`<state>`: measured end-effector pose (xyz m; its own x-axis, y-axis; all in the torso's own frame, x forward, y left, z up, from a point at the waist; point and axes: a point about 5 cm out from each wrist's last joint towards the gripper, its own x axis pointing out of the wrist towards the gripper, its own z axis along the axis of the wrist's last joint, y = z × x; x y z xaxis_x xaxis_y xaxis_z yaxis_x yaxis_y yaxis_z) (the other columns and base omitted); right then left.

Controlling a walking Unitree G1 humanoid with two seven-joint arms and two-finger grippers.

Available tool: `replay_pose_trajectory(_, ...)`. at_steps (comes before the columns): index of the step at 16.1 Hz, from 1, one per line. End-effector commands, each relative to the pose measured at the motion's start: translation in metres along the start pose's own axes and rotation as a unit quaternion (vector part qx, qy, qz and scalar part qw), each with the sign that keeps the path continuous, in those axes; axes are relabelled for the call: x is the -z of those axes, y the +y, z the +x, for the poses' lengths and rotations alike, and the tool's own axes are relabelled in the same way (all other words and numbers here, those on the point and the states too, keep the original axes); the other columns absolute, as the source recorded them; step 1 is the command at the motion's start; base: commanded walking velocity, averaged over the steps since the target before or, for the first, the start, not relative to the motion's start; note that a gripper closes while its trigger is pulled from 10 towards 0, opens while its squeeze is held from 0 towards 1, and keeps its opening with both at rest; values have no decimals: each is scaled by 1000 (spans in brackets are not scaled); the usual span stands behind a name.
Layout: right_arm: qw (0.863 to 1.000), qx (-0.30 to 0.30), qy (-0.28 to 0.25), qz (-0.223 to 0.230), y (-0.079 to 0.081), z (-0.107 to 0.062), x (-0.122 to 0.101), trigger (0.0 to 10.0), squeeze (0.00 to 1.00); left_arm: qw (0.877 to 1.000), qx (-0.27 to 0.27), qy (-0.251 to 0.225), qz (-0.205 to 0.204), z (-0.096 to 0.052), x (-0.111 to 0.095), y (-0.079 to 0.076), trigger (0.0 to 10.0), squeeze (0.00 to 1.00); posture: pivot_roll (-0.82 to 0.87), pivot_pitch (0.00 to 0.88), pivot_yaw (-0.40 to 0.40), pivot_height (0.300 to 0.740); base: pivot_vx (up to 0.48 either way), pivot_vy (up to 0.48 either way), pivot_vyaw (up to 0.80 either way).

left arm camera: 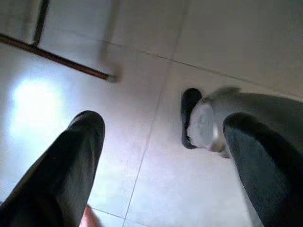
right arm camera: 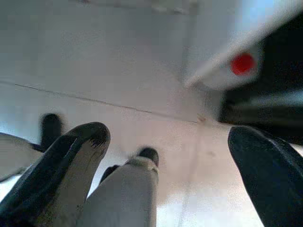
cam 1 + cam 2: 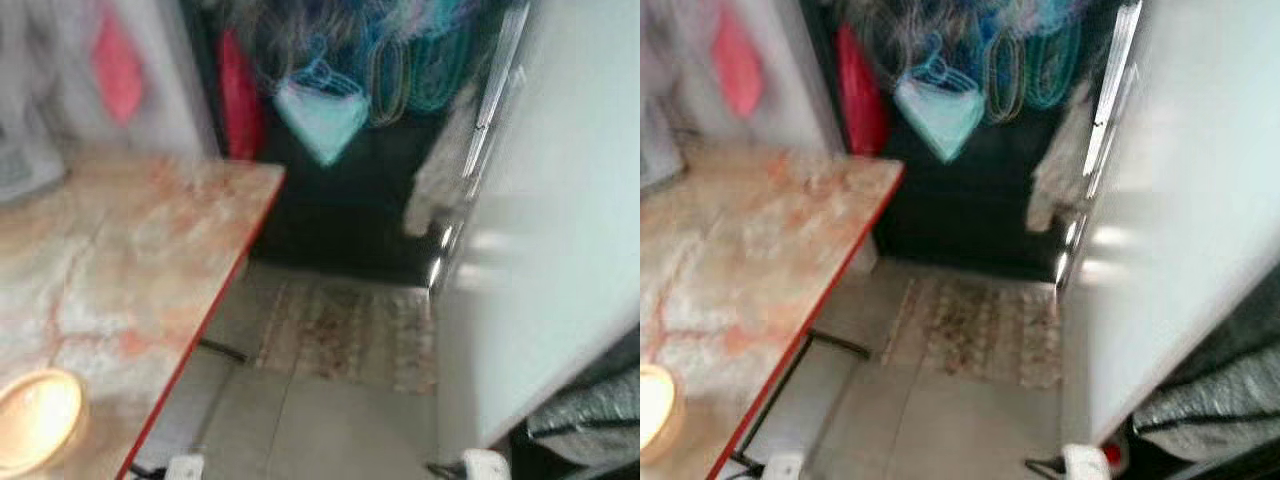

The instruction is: Restocking fridge

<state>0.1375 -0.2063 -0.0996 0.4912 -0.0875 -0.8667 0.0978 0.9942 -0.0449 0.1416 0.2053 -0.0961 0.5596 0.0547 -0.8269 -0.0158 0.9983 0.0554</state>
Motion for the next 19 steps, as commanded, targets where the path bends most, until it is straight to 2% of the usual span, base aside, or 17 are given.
replay_pose_trajectory(1, 1000, 5, 7, -4, -5, -1, 5, 10000, 0, 1000, 0, 1, -4, 0, 1, -1, 10000, 0, 40, 10, 66, 740, 0, 0, 794)
replay_pose_trajectory(15, 998, -21, 6, -65, 4, 0, 2, 10000, 0, 1000, 0, 2, -4, 0, 0, 1, 10000, 0, 44, 18, 70, 740, 0, 0, 799)
replay_pose_trajectory(19, 997, -21, 5, -67, 5, 0, 1, 10000, 0, 1000, 1, 1, -3, 0, -1, 1, 10000, 0, 43, 19, 69, 740, 0, 0, 800)
